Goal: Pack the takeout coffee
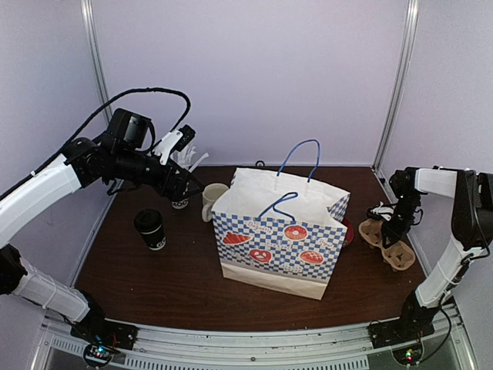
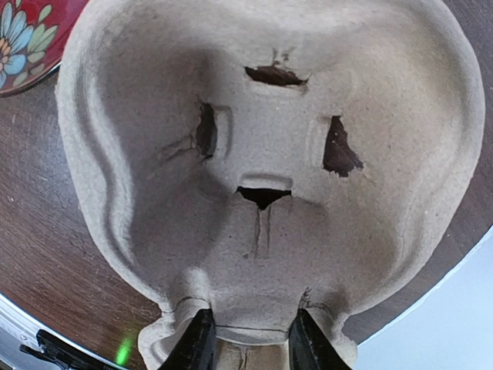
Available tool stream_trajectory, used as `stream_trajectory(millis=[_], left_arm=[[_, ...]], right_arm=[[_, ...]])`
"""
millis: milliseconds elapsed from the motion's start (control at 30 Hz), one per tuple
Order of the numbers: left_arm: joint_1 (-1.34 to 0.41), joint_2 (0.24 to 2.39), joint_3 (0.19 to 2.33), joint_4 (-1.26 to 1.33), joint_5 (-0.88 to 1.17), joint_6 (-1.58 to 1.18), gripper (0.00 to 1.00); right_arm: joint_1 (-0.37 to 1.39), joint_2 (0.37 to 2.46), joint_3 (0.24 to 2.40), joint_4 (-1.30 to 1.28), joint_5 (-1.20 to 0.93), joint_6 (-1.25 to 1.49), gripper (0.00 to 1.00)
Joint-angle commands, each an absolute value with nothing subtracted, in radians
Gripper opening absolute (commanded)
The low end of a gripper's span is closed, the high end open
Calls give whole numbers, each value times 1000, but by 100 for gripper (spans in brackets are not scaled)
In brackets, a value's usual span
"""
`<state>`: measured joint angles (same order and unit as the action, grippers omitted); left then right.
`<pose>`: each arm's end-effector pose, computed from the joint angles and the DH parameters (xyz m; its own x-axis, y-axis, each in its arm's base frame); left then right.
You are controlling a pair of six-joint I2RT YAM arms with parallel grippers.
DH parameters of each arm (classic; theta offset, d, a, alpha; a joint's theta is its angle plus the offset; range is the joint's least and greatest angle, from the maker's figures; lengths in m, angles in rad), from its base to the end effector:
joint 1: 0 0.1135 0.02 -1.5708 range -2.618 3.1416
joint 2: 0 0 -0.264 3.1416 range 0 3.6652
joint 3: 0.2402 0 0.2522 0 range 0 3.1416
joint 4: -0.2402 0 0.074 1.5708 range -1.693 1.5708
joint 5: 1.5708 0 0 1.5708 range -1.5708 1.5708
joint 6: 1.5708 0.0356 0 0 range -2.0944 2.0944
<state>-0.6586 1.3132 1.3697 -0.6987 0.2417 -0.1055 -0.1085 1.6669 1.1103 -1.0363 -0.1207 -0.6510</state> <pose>0.2169 -0.1786 0.3775 -0.5496 0.2960 -0.7812 0.6918 0.6855 -0.2269 0.2814 -0.0263 0.1885 -0.8574 -0.5117 -0.0554 -0.5146 0.8504 0.1091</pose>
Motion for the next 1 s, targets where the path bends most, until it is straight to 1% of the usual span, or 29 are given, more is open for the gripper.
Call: stream_trajectory(millis=[0,167,333,500,667,833,967], left_arm=[[-664,1316,1374,-660,257,-101,91],[-664,1310,1401,-660,273,-87,90],[-664,1323,1496,-636,329,-13,90],[-664,1429,1632,-645,393,104,91],[-664,1557,1796,-741,430,181,88],[-664,1645,1861,-759,464,184,87],[-664,1683,1877,-759,489,151,88]], right_arm=[[-115,1659,1123,-1034,-129,-648,30],[-115,1624,1133,-1062,-126,-643,28],[-115,1546,1164,-1117,-141,-637,28],[-115,1475,1204,-1171,-187,-628,28],[-115,1401,1268,-1230,-255,-617,28],[-112,1325,1403,-1298,-378,-593,28],[-106,1292,1580,-1346,-523,-558,28]])
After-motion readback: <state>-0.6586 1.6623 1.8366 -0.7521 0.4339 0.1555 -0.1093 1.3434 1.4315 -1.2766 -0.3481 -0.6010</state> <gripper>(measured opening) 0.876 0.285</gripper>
